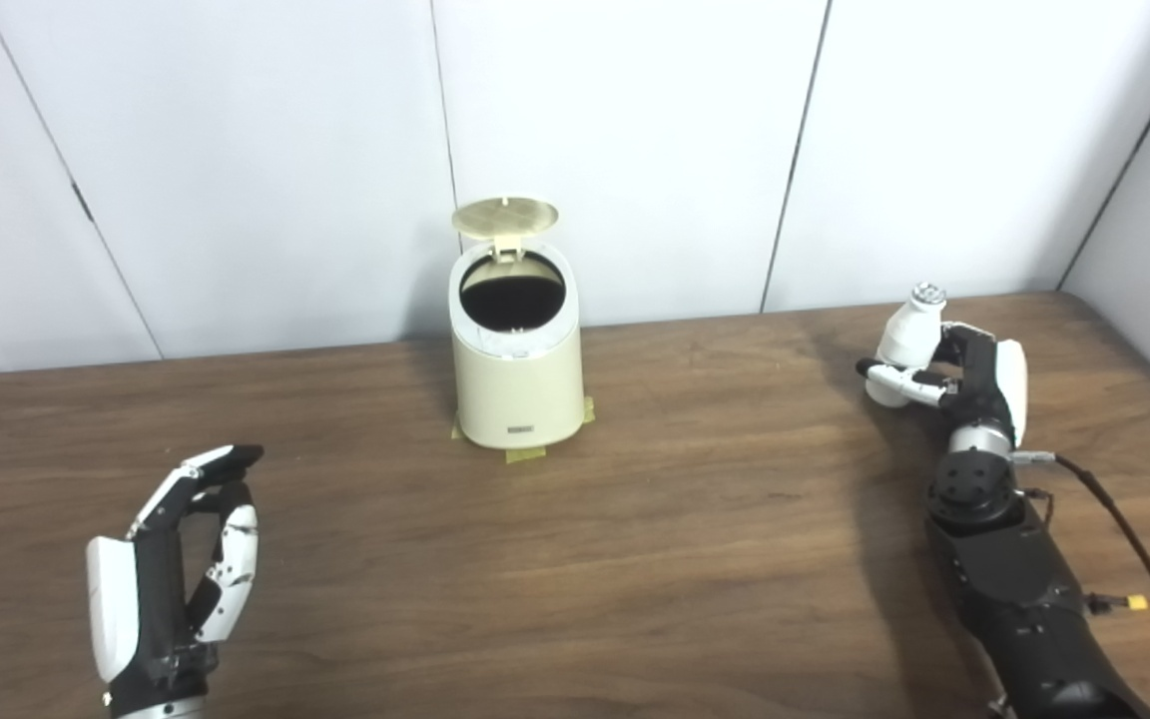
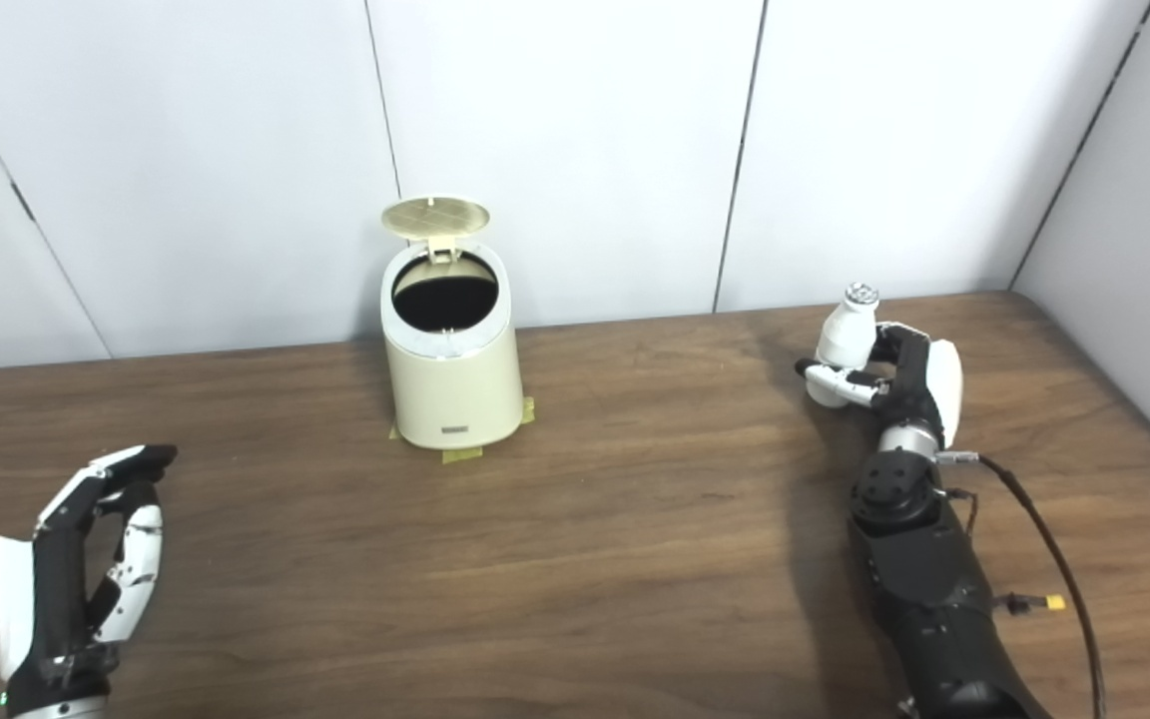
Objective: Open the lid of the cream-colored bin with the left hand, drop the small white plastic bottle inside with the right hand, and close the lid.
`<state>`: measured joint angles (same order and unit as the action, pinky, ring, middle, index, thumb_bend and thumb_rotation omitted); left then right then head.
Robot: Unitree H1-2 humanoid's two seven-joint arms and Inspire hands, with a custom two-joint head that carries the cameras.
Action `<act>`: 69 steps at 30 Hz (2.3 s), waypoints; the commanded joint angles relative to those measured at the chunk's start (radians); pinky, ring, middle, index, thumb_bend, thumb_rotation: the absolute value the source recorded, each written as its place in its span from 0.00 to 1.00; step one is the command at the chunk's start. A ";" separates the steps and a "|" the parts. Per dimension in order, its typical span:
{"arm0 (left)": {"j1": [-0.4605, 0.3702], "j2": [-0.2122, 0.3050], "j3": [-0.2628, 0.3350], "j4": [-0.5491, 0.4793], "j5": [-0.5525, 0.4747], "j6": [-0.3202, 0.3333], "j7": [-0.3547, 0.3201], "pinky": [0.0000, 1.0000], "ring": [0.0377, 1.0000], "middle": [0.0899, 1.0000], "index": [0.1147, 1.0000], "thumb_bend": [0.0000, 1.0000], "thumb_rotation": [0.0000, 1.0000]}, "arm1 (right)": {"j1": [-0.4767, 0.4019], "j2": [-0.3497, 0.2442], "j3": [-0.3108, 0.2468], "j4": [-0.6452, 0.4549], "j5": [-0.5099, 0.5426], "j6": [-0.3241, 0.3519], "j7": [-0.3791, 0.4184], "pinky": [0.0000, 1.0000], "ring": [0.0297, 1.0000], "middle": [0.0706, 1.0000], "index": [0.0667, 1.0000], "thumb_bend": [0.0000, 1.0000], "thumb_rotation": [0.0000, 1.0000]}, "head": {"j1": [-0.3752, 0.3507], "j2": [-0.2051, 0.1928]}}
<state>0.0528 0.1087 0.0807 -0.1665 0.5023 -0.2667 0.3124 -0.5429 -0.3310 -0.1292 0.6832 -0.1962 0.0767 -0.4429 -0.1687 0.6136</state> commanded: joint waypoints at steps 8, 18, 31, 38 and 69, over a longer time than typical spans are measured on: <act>-0.005 0.010 0.001 0.007 -0.006 -0.051 0.010 0.60 0.68 0.67 0.65 0.19 0.68 | -0.022 -0.012 -0.007 -0.058 -0.011 -0.023 -0.016 0.62 0.67 0.64 0.45 0.51 0.12 | 0.001 -0.002; -0.002 0.004 0.003 -0.008 0.001 -0.039 0.004 0.61 0.69 0.67 0.65 0.19 0.67 | -0.002 -0.009 0.027 -0.193 -0.027 -0.025 0.042 0.52 0.56 0.50 0.42 0.52 0.00 | 0.001 0.002; -0.008 0.002 0.005 -0.002 0.009 -0.045 0.011 0.59 0.68 0.66 0.64 0.19 0.67 | 0.012 0.018 0.050 -0.386 -0.029 0.022 0.139 0.41 0.46 0.48 0.43 0.52 0.00 | 0.004 0.002; -0.008 -0.005 0.003 -0.007 0.009 -0.033 0.006 0.60 0.68 0.67 0.64 0.20 0.69 | 0.005 0.043 0.035 -0.424 -0.014 0.044 0.172 0.43 0.48 0.49 0.43 0.52 0.00 | 0.008 -0.003; -0.022 -0.012 -0.005 0.016 0.014 -0.058 0.020 0.59 0.68 0.66 0.64 0.19 0.65 | -0.053 0.123 0.071 -0.596 -0.019 0.050 0.239 0.36 0.39 0.43 0.45 0.53 0.00 | 0.018 -0.017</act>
<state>0.0440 0.1032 0.0797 -0.1608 0.5143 -0.2954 0.3124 -0.5287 -0.2048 -0.0583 0.1304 -0.2200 0.1733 -0.2087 -0.1503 0.5967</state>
